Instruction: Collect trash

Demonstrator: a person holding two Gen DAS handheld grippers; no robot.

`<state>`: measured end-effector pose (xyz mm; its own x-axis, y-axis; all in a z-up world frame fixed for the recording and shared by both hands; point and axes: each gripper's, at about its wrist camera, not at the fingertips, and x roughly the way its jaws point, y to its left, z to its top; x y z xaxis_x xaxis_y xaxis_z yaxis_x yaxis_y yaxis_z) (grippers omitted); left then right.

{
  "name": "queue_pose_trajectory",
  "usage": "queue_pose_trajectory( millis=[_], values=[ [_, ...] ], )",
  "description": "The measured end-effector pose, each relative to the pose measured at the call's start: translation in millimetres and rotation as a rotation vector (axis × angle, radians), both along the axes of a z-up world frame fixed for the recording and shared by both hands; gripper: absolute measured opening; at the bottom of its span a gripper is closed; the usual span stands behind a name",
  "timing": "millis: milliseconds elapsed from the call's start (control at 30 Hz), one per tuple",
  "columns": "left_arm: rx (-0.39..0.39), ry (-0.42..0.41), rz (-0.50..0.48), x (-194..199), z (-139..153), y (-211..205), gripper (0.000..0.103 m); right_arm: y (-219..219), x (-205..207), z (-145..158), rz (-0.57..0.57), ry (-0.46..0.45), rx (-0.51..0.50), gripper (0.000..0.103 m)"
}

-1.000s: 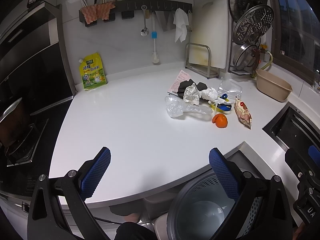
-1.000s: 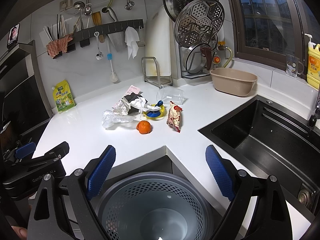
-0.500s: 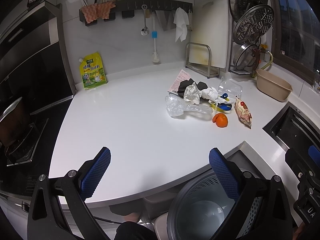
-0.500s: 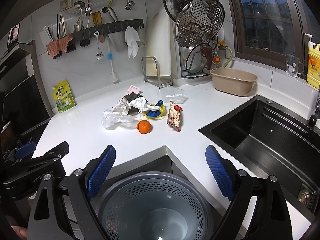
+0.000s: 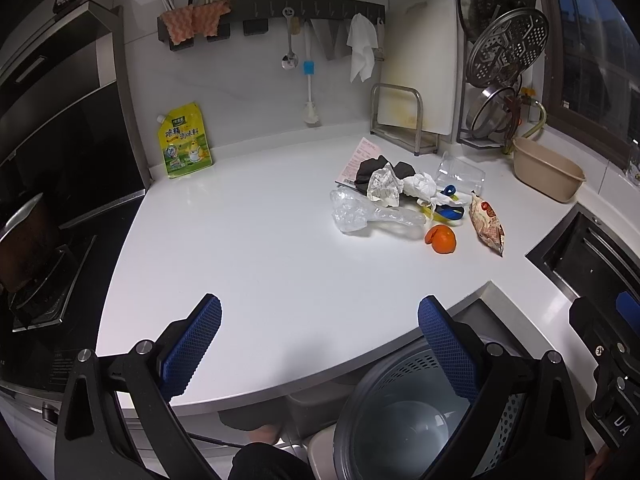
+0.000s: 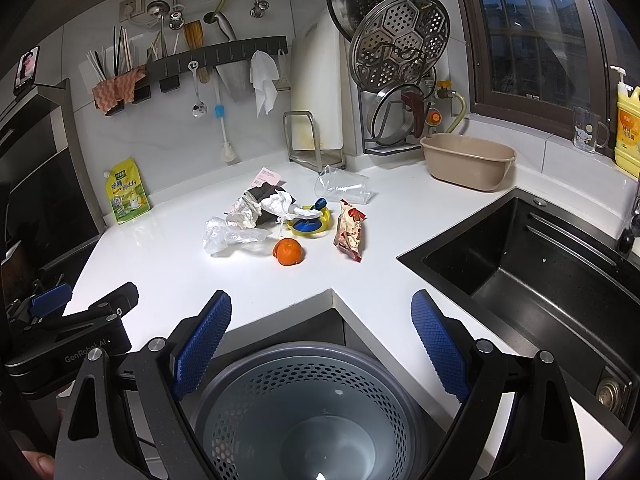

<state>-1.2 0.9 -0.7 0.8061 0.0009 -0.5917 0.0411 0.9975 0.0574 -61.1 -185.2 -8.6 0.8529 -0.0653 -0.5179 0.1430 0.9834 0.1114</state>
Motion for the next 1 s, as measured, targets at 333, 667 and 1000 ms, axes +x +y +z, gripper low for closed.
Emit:
queue_pose_trajectory(
  millis=[333, 667, 1000],
  values=[
    [0.005, 0.021, 0.027, 14.2, -13.7, -0.2, 0.097, -7.4, 12.9, -15.4, 0.004, 0.033, 0.007, 0.087],
    [-0.018, 0.081, 0.02, 72.7, -34.6, -2.8, 0.097, -41.7, 67.8, -36.6, 0.003, 0.1, 0.03, 0.087],
    [-0.091, 0.1, 0.037, 136.7, -38.1, -16.0, 0.097, -68.8, 157.6, -41.0, -0.017, 0.158, 0.055, 0.087]
  ],
)
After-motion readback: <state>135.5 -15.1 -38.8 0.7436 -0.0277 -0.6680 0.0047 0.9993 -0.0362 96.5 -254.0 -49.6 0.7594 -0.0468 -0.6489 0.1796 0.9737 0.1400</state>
